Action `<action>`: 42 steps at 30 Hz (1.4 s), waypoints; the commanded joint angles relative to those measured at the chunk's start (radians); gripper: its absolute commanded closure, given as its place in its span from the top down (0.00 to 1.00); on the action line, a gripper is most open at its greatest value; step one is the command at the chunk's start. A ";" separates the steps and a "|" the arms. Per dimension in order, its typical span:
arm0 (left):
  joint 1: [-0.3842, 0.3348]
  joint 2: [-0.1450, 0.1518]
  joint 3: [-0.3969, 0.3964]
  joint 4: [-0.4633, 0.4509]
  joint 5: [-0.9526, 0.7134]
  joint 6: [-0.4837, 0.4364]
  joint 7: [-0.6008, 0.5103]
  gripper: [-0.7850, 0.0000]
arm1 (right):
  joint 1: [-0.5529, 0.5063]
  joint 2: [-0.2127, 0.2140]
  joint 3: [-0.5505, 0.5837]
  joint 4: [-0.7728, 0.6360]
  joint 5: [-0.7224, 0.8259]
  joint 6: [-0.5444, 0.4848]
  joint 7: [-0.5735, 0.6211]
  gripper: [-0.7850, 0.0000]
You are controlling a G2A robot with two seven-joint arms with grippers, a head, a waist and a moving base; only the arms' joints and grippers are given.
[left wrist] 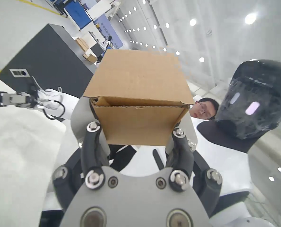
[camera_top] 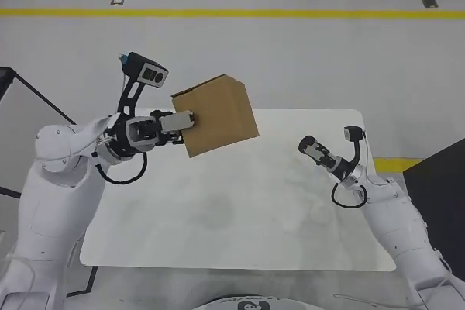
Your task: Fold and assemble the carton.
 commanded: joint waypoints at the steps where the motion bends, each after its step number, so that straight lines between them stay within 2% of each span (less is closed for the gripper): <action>1: 0.009 0.000 -0.004 -0.006 -0.036 0.028 -0.001 0.00 | 0.000 0.000 0.000 0.000 0.000 0.000 0.000 1.00; 10: 0.013 0.000 -0.003 -0.009 -0.033 0.030 0.011 0.00 | 0.000 0.000 0.000 0.000 0.000 0.000 0.000 1.00; 15: 0.062 -0.010 0.029 -0.030 -0.213 0.158 0.094 0.00 | 0.000 0.000 0.000 0.000 0.000 0.000 0.000 1.00; 20: 0.104 -0.025 0.067 -0.055 -0.423 0.236 0.198 0.00 | 0.000 0.000 0.000 0.000 0.000 0.000 0.000 1.00; 25: 0.113 -0.026 0.067 -0.065 -0.465 0.340 0.224 0.00 | 0.000 0.000 0.000 0.000 0.000 0.000 0.000 1.00; 33: 0.122 -0.027 0.071 -0.069 -0.480 0.341 0.239 0.00 | 0.000 0.000 0.000 0.000 0.000 0.000 0.000 1.00; 37: 0.158 -0.036 0.112 -0.080 -0.621 0.433 0.318 0.00 | 0.000 0.000 0.000 0.000 0.000 0.000 0.000 1.00; 42: 0.156 -0.046 0.152 -0.100 -0.761 0.545 0.381 0.00 | 0.000 0.000 0.000 0.000 0.000 0.000 0.000 1.00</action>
